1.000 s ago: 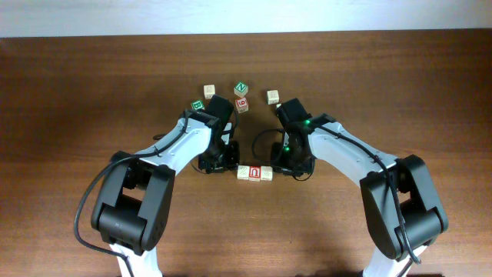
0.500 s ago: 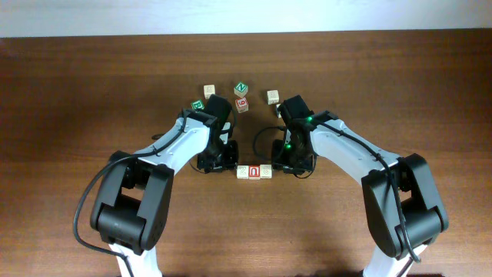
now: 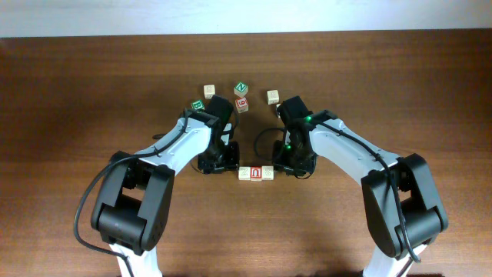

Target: Rotate 3 blocks

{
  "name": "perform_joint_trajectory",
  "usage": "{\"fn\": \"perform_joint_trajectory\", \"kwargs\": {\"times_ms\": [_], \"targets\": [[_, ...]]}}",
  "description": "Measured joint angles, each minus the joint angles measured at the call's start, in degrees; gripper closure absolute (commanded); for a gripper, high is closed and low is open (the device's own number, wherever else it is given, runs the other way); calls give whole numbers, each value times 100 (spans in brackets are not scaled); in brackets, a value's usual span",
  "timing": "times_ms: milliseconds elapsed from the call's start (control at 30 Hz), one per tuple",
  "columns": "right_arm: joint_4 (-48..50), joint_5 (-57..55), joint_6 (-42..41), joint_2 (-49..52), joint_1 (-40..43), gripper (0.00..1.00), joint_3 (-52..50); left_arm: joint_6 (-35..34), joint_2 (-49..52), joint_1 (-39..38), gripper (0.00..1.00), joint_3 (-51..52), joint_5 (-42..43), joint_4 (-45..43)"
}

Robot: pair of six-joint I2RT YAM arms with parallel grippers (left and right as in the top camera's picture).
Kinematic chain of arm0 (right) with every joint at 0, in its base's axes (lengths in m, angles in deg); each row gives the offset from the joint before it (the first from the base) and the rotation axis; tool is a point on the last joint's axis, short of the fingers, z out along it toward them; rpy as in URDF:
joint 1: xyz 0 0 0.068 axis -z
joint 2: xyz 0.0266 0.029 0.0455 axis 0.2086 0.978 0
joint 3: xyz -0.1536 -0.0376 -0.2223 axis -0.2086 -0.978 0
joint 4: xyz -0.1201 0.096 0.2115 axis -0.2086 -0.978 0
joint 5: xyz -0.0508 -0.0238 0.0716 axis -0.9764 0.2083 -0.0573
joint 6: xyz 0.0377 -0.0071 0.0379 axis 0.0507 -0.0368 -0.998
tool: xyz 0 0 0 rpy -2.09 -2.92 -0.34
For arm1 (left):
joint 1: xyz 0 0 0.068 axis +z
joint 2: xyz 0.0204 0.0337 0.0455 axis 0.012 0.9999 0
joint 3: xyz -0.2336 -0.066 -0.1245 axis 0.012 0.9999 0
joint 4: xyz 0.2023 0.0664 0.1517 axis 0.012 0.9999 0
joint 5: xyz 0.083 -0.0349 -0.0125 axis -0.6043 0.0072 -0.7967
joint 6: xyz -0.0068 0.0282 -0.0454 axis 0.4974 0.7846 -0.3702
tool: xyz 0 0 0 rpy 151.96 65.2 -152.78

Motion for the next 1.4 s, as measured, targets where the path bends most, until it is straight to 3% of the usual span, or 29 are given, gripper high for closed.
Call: {"fn": "perform_joint_trajectory", "kwargs": {"times_ms": [333,433,667,800,867,967,1167,1400], "targets": [[-26,-39,-96,0,-17,65,22,-2,0,-33,51,-7,-358,267],[-452,-59,-70,2,20,66,181,-2,2,-37,50,-138,-693,684],[-1530,791,1095,50,474,66,1718,2,33,505,49,-2155,-1394,2238],[-1937,1491,1502,46,474,65,2262,2,57,1360,33,-3416,-1471,2911],[-2098,1556,1543,46,474,62,2264,15,57,1587,2,-3604,-1491,2920],[-2081,1512,1510,48,474,57,2197,2,59,1779,1,-3613,-1493,2940],[-1569,1657,1493,50,588,57,1300,2,59,1786,1,-3613,-1491,2938],[-1069,1749,1156,50,737,56,1220,2,59,1786,1,-3613,-1491,2935]]}}
